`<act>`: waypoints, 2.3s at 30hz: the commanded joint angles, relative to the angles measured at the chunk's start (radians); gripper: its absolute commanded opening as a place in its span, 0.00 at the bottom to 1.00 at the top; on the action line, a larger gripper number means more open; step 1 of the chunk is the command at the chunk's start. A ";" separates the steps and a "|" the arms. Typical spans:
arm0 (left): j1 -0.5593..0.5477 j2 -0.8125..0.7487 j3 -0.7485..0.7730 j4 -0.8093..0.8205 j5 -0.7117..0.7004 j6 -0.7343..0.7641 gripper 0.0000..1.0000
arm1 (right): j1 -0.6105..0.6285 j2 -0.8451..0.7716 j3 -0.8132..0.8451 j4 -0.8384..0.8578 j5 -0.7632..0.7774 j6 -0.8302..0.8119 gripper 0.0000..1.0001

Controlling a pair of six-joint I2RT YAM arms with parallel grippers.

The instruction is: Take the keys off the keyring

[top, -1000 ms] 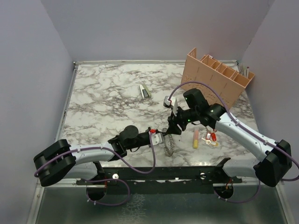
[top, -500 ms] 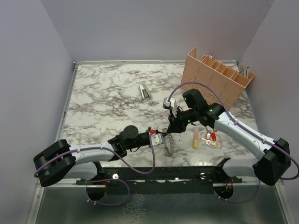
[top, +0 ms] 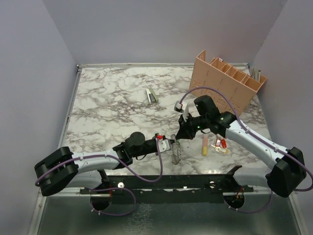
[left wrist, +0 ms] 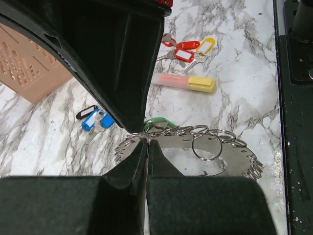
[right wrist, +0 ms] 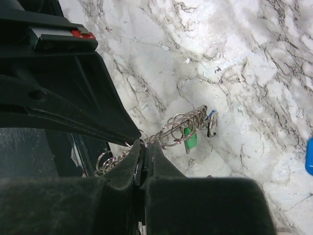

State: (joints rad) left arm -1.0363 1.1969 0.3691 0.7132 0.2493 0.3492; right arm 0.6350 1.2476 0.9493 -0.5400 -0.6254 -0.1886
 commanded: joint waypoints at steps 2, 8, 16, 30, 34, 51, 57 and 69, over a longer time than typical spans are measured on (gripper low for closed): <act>-0.009 -0.011 -0.014 0.009 -0.064 -0.058 0.00 | -0.002 -0.013 -0.074 0.014 0.055 0.116 0.01; -0.014 -0.013 -0.032 0.044 -0.090 -0.083 0.00 | -0.003 -0.005 -0.097 0.027 0.057 0.148 0.01; -0.014 -0.037 -0.071 0.114 -0.138 -0.120 0.00 | -0.003 0.012 -0.089 0.000 0.119 0.185 0.01; -0.016 0.061 -0.121 0.344 -0.158 -0.284 0.00 | -0.003 -0.024 -0.218 0.198 0.119 0.340 0.01; -0.016 0.060 -0.132 0.355 -0.159 -0.293 0.00 | -0.002 -0.091 -0.192 0.179 0.162 0.295 0.01; -0.014 -0.033 -0.086 0.184 -0.180 -0.217 0.37 | -0.001 -0.119 -0.032 0.009 0.092 0.130 0.00; -0.007 -0.050 -0.084 0.148 -0.264 -0.241 0.38 | -0.001 -0.131 -0.043 0.019 0.160 0.140 0.01; 0.008 -0.247 -0.126 -0.044 -0.653 -0.413 0.65 | -0.093 0.110 -0.092 0.228 0.617 0.299 0.01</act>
State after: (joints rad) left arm -1.0443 1.0134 0.2687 0.7589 -0.2108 0.0162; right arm 0.5964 1.2781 0.8742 -0.4278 -0.1856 0.0528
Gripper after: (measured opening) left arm 0.579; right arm 0.014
